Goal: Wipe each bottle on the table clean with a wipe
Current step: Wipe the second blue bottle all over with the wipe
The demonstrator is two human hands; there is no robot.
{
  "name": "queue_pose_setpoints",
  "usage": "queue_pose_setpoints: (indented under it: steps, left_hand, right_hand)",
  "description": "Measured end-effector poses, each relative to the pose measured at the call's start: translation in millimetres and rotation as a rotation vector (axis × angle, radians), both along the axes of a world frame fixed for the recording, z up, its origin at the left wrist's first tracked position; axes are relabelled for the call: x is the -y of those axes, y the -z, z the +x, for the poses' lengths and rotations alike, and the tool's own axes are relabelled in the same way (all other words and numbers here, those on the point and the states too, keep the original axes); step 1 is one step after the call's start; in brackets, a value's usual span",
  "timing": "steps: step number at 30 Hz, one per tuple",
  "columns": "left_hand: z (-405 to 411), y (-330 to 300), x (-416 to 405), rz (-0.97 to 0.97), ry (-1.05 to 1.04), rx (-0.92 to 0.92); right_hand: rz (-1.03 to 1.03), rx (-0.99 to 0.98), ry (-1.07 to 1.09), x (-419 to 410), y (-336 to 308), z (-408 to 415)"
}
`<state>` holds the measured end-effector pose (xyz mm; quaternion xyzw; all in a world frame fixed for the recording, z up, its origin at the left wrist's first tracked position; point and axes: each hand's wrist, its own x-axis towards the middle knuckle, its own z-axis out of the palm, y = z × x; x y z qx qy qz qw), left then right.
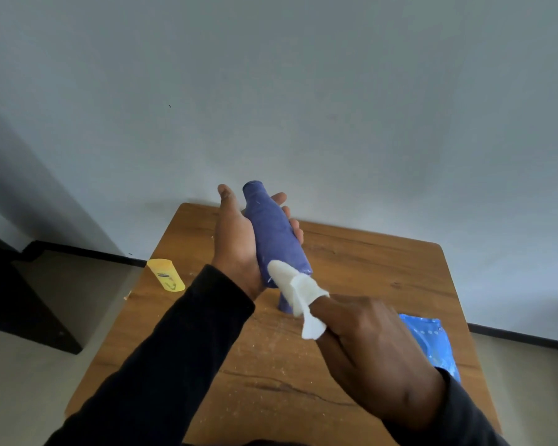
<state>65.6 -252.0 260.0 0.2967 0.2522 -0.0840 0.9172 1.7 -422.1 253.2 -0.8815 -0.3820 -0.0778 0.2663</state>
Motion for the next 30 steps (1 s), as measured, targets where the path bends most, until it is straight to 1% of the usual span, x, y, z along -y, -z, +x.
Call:
queue_pose_setpoints:
  steps: [2, 5, 9, 11, 13, 17, 19, 21, 23, 28, 30]
  left_hand:
    - [-0.6, 1.7, 3.0, 0.014, -0.024, 0.005]
    - [-1.4, 3.1, 0.0, 0.105, -0.057, 0.01]
    - [-0.2, 0.5, -2.0, 0.13, -0.105, -0.016]
    - [-0.5, 1.5, 2.7, 0.14, -0.118, -0.032]
    - [-1.8, 2.7, 7.2, 0.143, -0.133, -0.045]
    - [-1.5, 0.2, 9.0, 0.17, -0.177, -0.041]
    - [-2.4, -0.1, 9.8, 0.176, -0.189, -0.04]
    - [-3.4, 2.4, 10.7, 0.175, -0.204, -0.063]
    - [-3.6, 3.7, 11.0, 0.179, -0.209, -0.073]
    - [-3.3, 1.1, 8.1, 0.187, -0.246, -0.06]
    - [-3.4, 0.4, 8.8, 0.183, -0.245, -0.05]
  right_hand:
    - [-0.042, 0.015, 0.061, -0.8, -1.4, 6.7]
    - [-0.08, -0.003, 0.174, 4.1, -2.5, 15.7]
    - [-0.053, -0.022, 0.117, 4.5, 0.5, 0.8]
    - [-0.076, -0.03, 0.071, -0.9, 2.2, -5.8]
    - [-0.129, -0.02, 0.085, -5.0, 2.5, -3.7]
    - [-0.139, -0.003, 0.203, -0.8, -0.7, 8.0]
    - [-0.125, 0.0, 0.194, 0.5, -0.5, 5.8]
    - [-0.119, 0.0, 0.126, -2.5, 2.1, -1.1]
    - [-0.14, 0.006, 0.102, -6.2, 4.5, -5.7]
    - [-0.142, -0.024, 0.229, 2.9, 1.9, 9.9]
    - [-0.141, -0.031, 0.232, 3.7, 0.1, 9.1]
